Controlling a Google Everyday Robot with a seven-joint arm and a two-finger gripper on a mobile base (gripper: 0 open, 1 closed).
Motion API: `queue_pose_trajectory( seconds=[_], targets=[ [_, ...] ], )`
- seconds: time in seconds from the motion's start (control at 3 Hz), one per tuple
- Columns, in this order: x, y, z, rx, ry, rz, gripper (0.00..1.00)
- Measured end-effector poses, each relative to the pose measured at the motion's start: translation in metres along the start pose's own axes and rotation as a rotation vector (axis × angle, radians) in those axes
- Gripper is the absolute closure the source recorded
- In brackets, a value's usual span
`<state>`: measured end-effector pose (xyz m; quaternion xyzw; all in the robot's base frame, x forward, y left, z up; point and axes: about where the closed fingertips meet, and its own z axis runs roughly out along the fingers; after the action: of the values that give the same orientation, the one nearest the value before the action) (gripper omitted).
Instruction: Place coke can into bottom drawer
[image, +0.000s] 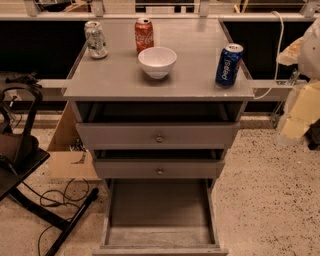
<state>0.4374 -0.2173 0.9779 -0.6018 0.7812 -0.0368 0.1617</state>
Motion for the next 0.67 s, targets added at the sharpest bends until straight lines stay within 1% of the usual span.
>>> queue_pose_trajectory(
  seconds=[0.33,0.67],
  targets=[
    [0.0,0.0,0.0,0.0,0.0,0.0,0.0],
    [-0.004,-0.01,-0.002,0.037,-0.047,-0.01,0.0]
  ],
)
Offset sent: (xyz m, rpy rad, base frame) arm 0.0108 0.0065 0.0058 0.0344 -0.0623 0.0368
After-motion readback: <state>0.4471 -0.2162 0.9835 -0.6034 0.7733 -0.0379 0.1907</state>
